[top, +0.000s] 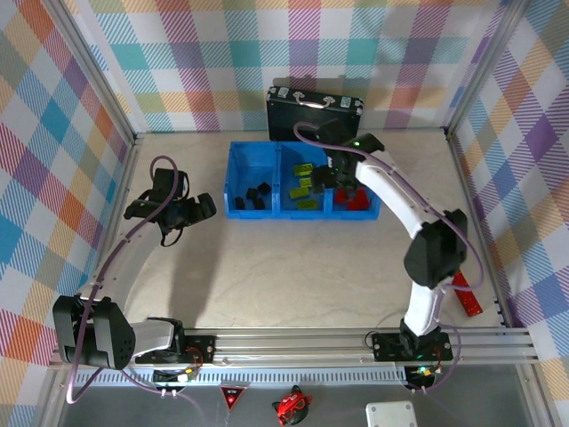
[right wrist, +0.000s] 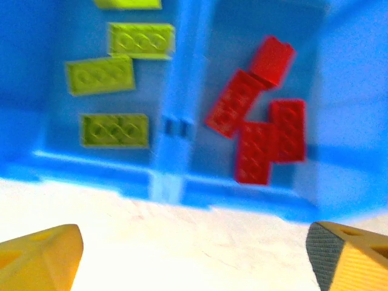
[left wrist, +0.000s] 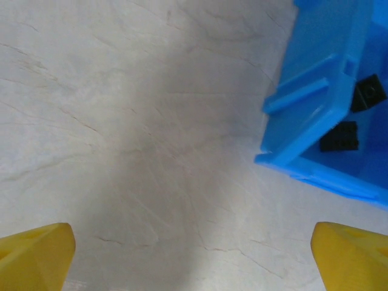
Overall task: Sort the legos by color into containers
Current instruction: Reset both arms
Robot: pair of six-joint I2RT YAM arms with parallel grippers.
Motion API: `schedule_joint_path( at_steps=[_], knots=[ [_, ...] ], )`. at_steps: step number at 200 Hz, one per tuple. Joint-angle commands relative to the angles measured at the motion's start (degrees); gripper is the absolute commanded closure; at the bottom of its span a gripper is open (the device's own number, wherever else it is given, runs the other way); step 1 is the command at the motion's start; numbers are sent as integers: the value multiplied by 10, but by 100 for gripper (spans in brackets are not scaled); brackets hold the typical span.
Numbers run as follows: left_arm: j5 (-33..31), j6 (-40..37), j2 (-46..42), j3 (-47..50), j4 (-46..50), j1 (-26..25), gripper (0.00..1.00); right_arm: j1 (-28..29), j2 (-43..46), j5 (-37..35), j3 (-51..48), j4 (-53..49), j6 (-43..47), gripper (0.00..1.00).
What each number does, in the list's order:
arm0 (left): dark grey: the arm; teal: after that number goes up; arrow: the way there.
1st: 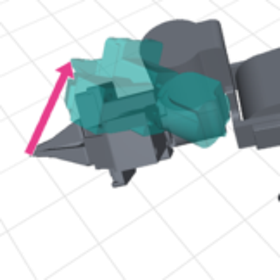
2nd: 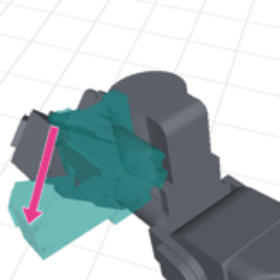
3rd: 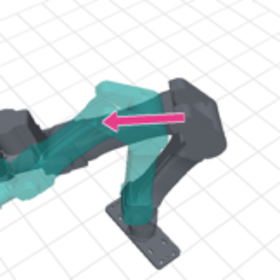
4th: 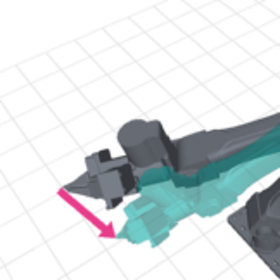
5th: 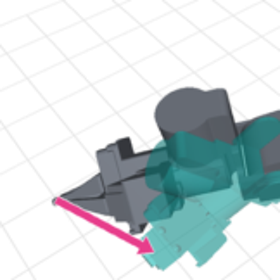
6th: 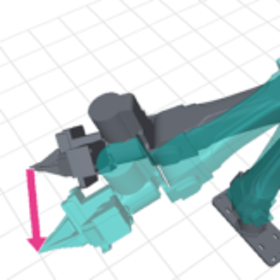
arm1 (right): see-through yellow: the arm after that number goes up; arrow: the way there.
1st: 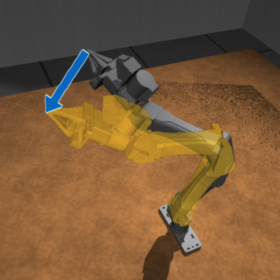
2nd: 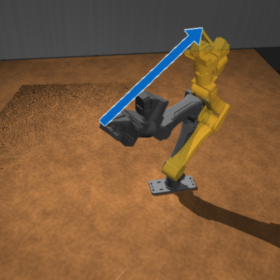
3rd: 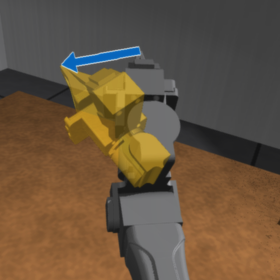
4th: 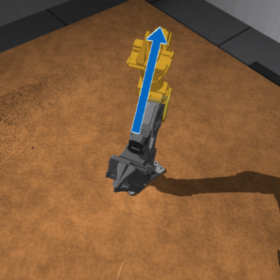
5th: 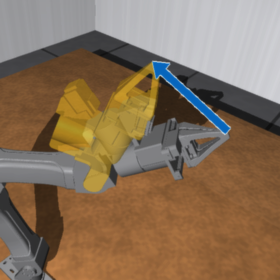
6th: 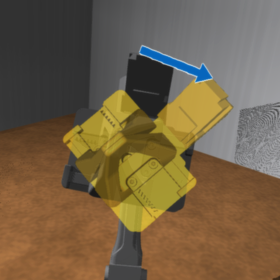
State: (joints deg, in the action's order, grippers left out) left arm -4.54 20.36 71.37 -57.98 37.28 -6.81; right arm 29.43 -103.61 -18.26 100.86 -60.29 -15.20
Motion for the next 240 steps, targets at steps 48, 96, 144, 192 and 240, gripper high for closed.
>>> schedule_joint_path(
  at_steps=[48,96,144,192,240],
  knots=[
    [-112,-17,-37,62,-97,-1,0,-104,223,-88,-303,163,24,1],
    [-177,-85,-103,186,-283,-5,0,-165,277,-164,-488,350,14,1],
    [-231,-161,-36,237,-404,-7,0,-203,313,-111,-669,664,65,1],
    [-112,-219,39,336,-706,-7,0,-225,268,-76,-771,939,110,1],
    [-88,-229,136,350,-832,-4,0,-234,190,30,-783,1079,152,1]
  ],
)
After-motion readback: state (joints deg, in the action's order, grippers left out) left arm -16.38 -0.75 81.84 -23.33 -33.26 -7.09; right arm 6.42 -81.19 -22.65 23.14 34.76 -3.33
